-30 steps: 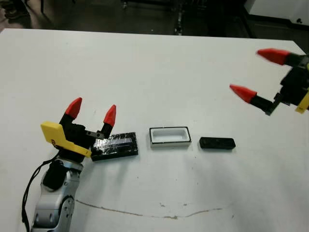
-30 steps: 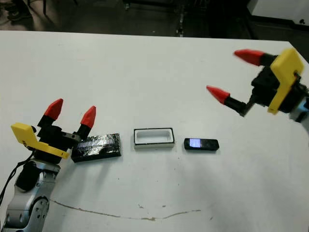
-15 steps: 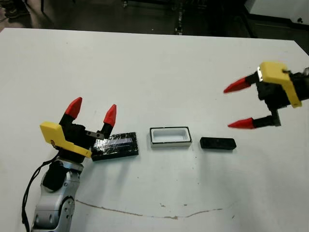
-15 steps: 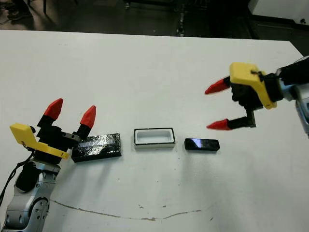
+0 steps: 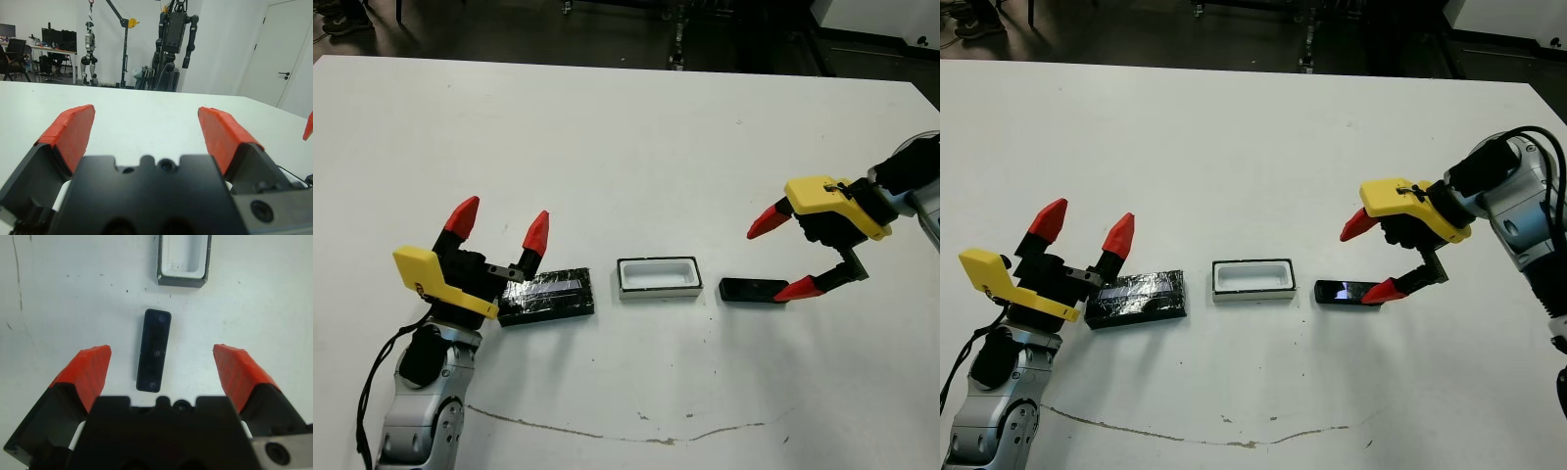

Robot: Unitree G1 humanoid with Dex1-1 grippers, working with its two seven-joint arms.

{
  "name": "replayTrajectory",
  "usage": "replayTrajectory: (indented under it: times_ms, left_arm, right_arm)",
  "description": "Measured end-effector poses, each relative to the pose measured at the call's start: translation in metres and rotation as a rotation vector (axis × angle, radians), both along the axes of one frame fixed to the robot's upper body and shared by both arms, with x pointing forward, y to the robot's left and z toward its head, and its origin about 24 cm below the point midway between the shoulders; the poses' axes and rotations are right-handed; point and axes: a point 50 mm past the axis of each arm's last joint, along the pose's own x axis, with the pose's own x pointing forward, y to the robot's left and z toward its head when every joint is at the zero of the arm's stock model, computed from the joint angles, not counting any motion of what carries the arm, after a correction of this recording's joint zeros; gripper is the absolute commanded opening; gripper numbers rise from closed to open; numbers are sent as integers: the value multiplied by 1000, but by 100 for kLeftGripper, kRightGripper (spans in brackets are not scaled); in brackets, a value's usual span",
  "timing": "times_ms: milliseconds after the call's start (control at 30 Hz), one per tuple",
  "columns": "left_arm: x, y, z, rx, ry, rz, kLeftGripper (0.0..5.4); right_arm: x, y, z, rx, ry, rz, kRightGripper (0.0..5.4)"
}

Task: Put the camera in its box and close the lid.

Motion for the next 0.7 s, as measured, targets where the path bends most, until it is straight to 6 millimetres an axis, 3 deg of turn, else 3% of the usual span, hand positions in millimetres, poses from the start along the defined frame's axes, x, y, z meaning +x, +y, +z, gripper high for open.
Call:
replayTrajectory:
  times_ms: [700]
  left_arm:
    - [-1,0,-1,-1,2,0,538]
  right_arm:
    - [-6,-3,-29,-23,49,-3,540]
